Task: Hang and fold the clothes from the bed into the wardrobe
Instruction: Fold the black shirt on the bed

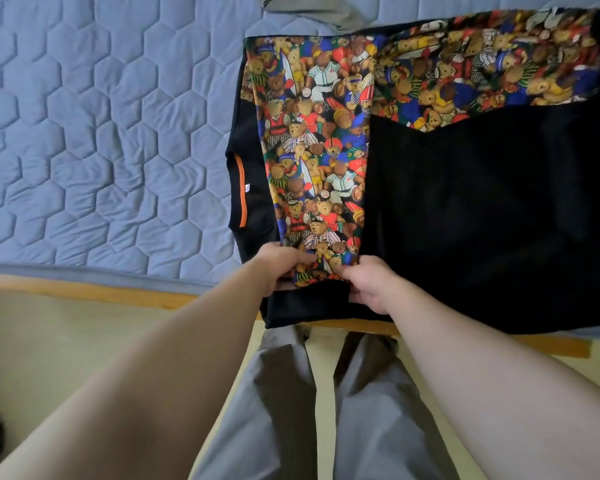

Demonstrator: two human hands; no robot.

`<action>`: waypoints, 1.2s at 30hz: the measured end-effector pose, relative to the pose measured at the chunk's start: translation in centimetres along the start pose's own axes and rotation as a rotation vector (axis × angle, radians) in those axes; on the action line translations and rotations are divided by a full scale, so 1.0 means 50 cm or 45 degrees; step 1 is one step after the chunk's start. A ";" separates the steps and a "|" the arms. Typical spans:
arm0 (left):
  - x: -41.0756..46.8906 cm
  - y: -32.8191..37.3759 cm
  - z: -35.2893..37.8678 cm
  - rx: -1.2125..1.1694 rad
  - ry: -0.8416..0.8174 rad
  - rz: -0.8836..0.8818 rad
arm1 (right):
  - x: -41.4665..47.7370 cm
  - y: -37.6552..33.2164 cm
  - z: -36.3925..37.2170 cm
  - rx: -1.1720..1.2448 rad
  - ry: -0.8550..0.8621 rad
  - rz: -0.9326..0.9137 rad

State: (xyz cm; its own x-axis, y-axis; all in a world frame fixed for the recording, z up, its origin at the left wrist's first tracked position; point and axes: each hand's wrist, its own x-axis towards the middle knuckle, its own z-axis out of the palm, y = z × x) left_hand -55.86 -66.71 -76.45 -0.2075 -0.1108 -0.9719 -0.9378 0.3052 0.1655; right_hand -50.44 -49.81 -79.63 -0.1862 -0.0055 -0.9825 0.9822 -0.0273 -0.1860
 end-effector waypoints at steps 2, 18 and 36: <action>0.002 -0.021 -0.007 -0.019 -0.050 -0.056 | 0.003 0.015 0.008 -0.039 0.094 -0.045; 0.012 -0.036 -0.008 0.618 0.552 0.446 | -0.069 -0.018 0.058 -0.805 0.747 -0.298; 0.158 0.483 -0.091 1.732 0.863 1.357 | 0.084 -0.360 0.046 -1.189 1.038 -0.944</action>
State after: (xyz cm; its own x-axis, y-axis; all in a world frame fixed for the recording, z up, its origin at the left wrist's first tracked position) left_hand -81.40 -64.51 -79.40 -0.8701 0.4062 -0.2790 0.4175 0.9085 0.0208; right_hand -68.97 -51.65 -80.36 -0.8980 0.2898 -0.3311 0.3849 0.8820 -0.2718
